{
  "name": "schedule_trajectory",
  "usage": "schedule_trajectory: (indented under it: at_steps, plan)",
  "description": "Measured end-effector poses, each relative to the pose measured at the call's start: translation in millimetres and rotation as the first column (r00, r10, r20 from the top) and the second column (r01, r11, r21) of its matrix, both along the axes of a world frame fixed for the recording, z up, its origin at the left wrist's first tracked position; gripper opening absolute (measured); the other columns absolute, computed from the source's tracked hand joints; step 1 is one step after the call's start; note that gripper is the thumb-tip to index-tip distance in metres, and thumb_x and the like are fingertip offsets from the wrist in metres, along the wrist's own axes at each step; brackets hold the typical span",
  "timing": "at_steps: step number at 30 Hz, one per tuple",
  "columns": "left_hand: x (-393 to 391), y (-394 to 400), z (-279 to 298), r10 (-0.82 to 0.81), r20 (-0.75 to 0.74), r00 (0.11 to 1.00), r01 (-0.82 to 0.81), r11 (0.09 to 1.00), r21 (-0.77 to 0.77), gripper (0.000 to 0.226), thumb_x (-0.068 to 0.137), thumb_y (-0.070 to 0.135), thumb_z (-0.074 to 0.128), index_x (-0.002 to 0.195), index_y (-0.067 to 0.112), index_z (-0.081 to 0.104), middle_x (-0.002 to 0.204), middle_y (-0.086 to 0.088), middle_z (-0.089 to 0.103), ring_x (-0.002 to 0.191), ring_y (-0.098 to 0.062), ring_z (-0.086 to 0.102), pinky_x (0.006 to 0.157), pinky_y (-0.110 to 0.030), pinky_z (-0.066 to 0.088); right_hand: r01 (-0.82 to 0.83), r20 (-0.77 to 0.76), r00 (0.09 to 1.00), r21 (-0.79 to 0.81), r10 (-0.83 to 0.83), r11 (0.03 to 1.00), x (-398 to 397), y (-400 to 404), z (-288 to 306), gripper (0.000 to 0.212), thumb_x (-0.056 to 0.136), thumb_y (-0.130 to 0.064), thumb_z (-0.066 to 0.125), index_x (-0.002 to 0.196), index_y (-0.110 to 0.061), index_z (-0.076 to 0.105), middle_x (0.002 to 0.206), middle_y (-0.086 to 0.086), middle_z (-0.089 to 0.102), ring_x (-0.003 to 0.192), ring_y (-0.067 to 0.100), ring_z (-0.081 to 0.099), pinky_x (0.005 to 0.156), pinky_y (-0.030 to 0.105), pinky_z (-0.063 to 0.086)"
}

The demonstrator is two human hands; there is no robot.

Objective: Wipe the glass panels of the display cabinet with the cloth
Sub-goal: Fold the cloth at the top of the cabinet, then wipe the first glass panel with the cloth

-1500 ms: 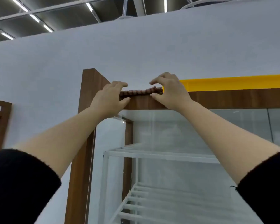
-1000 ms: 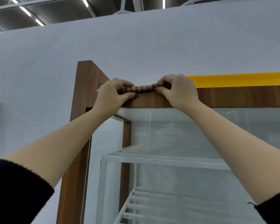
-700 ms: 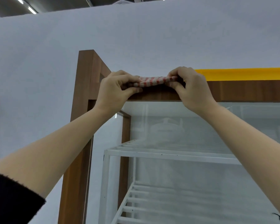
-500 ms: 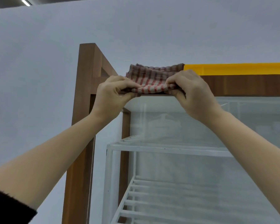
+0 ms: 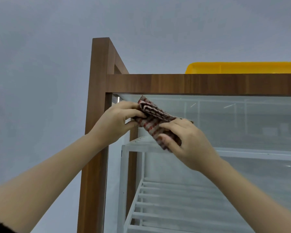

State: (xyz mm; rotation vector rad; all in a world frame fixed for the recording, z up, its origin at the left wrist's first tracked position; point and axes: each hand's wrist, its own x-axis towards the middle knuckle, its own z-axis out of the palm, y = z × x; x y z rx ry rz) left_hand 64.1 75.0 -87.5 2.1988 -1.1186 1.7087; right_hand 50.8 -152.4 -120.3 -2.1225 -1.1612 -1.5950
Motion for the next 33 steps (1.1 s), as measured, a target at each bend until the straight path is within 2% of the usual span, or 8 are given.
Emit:
schedule_trajectory:
  at_steps: [2,6,12,18,23,27,29,33]
  plan:
    - [1,3,0,0.002,-0.012,1.0,-0.002,0.999,0.032,0.031,0.075,0.007,0.073,0.105,0.012,0.069,0.113,-0.006,0.065,0.106,-0.017,0.056,0.093,-0.023,0.041,0.009,-0.011,1.0,0.056,-0.008,0.998,0,9,2,0.044,0.092,-0.034,0.034,0.113,-0.009,0.064,0.104,0.003,0.066,0.094,0.017,0.059,0.081,0.022,0.045]
    - [1,7,1,-0.027,-0.042,0.999,0.028,0.999,0.042,0.036,0.074,0.011,0.074,0.109,0.012,0.067,0.115,-0.005,0.064,0.108,-0.01,0.049,0.094,-0.018,0.037,0.226,0.247,0.944,0.004,-0.22,0.974,5,25,13,0.037,0.088,-0.02,0.037,0.106,-0.004,0.065,0.091,0.007,0.063,0.078,0.025,0.058,0.059,0.036,0.051]
    - [-2,12,-2,-0.055,-0.039,0.998,0.057,0.997,0.043,0.043,0.075,0.02,0.074,0.115,0.012,0.064,0.116,-0.002,0.063,0.109,-0.01,0.052,0.096,-0.017,0.037,0.363,0.277,0.907,-0.128,-0.318,0.923,29,24,15,0.048,0.093,-0.03,0.034,0.137,-0.013,0.045,0.143,0.004,0.043,0.134,0.021,0.034,0.106,0.042,0.031]
    - [5,23,-18,-0.02,0.048,0.999,0.023,0.997,-0.068,0.045,0.074,0.02,0.075,0.115,0.008,0.063,0.115,-0.006,0.063,0.108,-0.011,0.049,0.094,-0.024,0.038,0.469,0.323,0.83,0.038,-0.455,0.882,31,40,1,0.048,0.092,-0.037,0.037,0.138,-0.026,0.043,0.142,0.004,0.045,0.132,0.022,0.036,0.103,0.042,0.025]
    - [17,32,-34,0.18,0.221,0.958,-0.147,0.977,-0.157,0.035,0.087,0.023,0.058,0.119,0.009,0.061,0.124,-0.01,0.058,0.118,-0.023,0.048,0.101,-0.036,0.038,0.475,0.267,0.818,0.184,-0.509,0.86,35,64,-11,0.05,0.09,-0.037,0.037,0.136,-0.02,0.046,0.14,0.009,0.046,0.128,0.025,0.035,0.099,0.041,0.026]
    - [20,35,-41,0.243,0.19,0.951,-0.176,0.933,-0.313,0.04,0.089,0.016,0.051,0.128,0.008,0.054,0.136,-0.011,0.048,0.129,-0.026,0.04,0.106,-0.045,0.035,0.517,0.21,0.799,0.239,-0.564,0.822,34,81,-16,0.055,0.09,-0.036,0.032,0.139,-0.011,0.042,0.142,0.013,0.042,0.126,0.028,0.034,0.094,0.041,0.027]
    - [20,37,-43,0.252,0.151,0.956,-0.18,0.908,-0.377,0.047,0.089,0.02,0.05,0.134,0.009,0.046,0.143,-0.008,0.041,0.136,-0.023,0.03,0.114,-0.04,0.022,0.573,0.206,0.761,0.23,-0.615,0.786,33,89,-18,0.059,0.091,-0.034,0.029,0.141,-0.005,0.034,0.146,0.014,0.037,0.13,0.028,0.031,0.098,0.041,0.025]
    - [17,36,-45,0.232,0.048,0.971,-0.184,0.866,-0.465,0.058,0.089,0.033,0.039,0.144,0.014,0.03,0.152,-0.003,0.027,0.142,-0.017,0.015,0.116,-0.031,0.004,0.672,0.239,0.68,0.175,-0.694,0.719,34,99,-18,0.061,0.093,-0.031,0.021,0.143,0.005,0.019,0.152,0.024,0.018,0.142,0.035,0.012,0.114,0.044,-0.004]
